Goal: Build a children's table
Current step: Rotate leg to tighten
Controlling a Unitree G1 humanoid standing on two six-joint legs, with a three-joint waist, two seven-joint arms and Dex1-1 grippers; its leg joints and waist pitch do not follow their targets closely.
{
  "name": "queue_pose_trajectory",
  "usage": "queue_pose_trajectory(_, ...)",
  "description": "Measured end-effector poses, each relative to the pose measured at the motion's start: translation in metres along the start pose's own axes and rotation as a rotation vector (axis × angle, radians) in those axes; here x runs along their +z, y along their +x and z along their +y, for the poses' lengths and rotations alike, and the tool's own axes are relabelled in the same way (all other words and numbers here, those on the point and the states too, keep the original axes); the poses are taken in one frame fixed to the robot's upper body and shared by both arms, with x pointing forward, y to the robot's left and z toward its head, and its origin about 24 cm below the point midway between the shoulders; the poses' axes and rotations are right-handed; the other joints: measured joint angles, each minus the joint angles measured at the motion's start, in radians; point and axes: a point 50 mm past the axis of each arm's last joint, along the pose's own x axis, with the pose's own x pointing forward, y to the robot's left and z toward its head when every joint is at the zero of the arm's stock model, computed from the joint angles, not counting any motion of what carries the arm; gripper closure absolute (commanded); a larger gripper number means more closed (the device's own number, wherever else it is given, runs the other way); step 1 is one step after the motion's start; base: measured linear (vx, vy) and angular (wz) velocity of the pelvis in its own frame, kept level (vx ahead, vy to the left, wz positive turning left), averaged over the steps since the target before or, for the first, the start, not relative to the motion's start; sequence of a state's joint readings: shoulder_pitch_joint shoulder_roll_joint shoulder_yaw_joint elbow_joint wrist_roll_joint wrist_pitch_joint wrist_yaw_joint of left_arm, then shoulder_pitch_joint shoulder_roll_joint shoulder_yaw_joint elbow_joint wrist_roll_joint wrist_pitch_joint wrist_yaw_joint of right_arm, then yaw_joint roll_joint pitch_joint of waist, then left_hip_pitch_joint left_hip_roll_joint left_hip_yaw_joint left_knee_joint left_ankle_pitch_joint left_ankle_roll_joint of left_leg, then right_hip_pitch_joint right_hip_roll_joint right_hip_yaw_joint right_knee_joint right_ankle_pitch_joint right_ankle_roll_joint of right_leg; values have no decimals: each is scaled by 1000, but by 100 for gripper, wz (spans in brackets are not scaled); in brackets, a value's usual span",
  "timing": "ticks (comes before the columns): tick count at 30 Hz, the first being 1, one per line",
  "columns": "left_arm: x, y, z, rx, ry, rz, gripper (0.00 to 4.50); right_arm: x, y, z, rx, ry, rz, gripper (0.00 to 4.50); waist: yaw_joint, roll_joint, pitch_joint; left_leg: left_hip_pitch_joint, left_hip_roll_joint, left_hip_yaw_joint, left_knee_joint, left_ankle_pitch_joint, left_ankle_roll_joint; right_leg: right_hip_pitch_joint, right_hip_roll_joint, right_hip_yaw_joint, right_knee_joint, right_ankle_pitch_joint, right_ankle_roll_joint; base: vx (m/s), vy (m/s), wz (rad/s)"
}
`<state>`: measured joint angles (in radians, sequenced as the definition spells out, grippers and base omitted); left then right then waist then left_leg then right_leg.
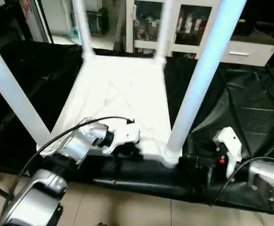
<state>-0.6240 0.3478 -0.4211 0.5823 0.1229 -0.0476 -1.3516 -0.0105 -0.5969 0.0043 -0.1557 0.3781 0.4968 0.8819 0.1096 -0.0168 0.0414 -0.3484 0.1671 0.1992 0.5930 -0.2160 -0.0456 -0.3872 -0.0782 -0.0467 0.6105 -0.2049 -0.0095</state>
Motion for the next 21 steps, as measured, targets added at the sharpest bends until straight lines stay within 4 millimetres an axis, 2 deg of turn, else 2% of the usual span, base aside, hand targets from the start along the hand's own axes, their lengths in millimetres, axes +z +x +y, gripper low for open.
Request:
queue_pose_trajectory(7, 1, 0, -4, -18, 22, 2, 441, 4, 1, -1, 64, -18, 17, 0, -1, -5, 0, 0, 0, 1, 0, 0, 0, 1, 0, 1, 0, -1, 1, 0, 0, 0)
queue_pose_trajectory(11, 3, 2, -5, -21, 35, 3, 441, 9, 10, 2, 142, -41, 15, 0, 6, -7, 0, 0, 0, 1, 0, 1, 1, 0, 0, 0, 0, -2, 2, 0, 0, 0)
queue_pose_trajectory(16, 3, 2, -4, -15, 36, 8, 441, 12, 29, -3, 252, -98, 62, 0, 3, -10, 0, -1, 0, 2, 1, 1, 2, 0, -1, 0, 1, -1, 2, 0, 0, 0)
queue_pose_trajectory(21, 6, 4, -4, -20, 45, 10, 441, 9, 38, -4, 280, -131, 96, 0, 7, -12, 0, -2, 0, 2, 1, 2, 4, 1, -2, 1, 1, -2, 2, 0, 0, 0)
